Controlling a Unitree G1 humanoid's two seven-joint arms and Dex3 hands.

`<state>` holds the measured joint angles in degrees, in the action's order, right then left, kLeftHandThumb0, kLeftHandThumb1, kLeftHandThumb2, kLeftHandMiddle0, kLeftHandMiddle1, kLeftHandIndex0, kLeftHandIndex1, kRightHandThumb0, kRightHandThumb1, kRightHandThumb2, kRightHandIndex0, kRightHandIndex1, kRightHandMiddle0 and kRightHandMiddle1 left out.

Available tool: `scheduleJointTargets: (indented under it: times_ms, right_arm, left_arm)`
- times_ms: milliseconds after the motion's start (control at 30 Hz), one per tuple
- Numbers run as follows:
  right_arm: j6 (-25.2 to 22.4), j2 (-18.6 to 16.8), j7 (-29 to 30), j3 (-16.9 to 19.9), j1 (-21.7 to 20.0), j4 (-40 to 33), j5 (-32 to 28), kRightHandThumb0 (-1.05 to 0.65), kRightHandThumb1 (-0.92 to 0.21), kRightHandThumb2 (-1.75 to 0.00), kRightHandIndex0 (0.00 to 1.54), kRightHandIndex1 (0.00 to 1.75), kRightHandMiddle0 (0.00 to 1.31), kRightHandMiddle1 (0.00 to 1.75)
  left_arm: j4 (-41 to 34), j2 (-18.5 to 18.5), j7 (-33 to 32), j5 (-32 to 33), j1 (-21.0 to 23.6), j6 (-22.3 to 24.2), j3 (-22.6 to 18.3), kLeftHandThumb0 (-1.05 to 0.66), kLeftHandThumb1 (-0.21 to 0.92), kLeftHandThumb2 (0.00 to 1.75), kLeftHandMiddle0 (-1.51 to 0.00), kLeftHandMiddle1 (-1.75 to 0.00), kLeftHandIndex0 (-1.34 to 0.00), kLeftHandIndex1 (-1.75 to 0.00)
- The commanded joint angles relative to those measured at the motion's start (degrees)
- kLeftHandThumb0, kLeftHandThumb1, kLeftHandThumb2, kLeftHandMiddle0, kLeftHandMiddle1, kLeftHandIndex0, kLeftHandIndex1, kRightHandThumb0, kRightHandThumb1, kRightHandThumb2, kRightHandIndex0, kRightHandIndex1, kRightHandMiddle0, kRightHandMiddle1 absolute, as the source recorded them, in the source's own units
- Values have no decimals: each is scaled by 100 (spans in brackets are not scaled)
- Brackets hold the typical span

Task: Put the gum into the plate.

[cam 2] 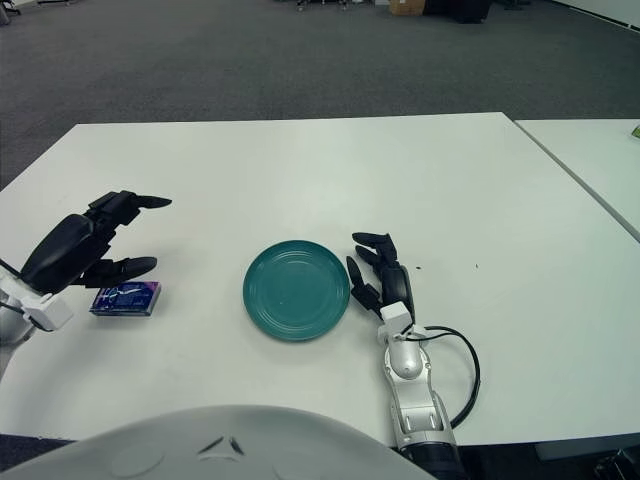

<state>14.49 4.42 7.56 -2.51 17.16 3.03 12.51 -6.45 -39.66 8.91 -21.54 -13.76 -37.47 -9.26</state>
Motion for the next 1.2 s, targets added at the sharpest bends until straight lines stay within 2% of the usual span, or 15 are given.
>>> scheduleJointTargets:
  times_ms: [0,233,433,967,1167]
  right_arm:
    - [-466,109,-91,77,330,487,-4,-58,-92,-58,56,37,21,105]
    - [-507,123,-122,94,356,449,-37,-57,-92,-58,54,36,21,104]
    - [-544,137,-180,133,385,411,-95,-58,-92,-59,52,35,20,104]
    - [-538,204,-302,232,417,404,-191,-58,-92,-60,52,34,19,104]
    - [-522,256,-318,257,408,439,-198,-58,-92,-60,52,34,18,104]
  left_arm:
    - [165,-298,214,28,36,-124,-69,-92,89,28,-21,-62,0,-99]
    - [584,-847,791,185,74,-229,-11,-97,92,25,-19,-51,0,-101]
    - [890,-1073,1155,329,98,-193,65,-101,92,31,-20,-45,0,-105]
    - [1189,-1127,1811,584,299,-12,414,-105,92,37,-15,-44,0,-104]
    - [1226,-1098,1898,526,328,44,491,-105,92,36,-14,-46,0,-111]
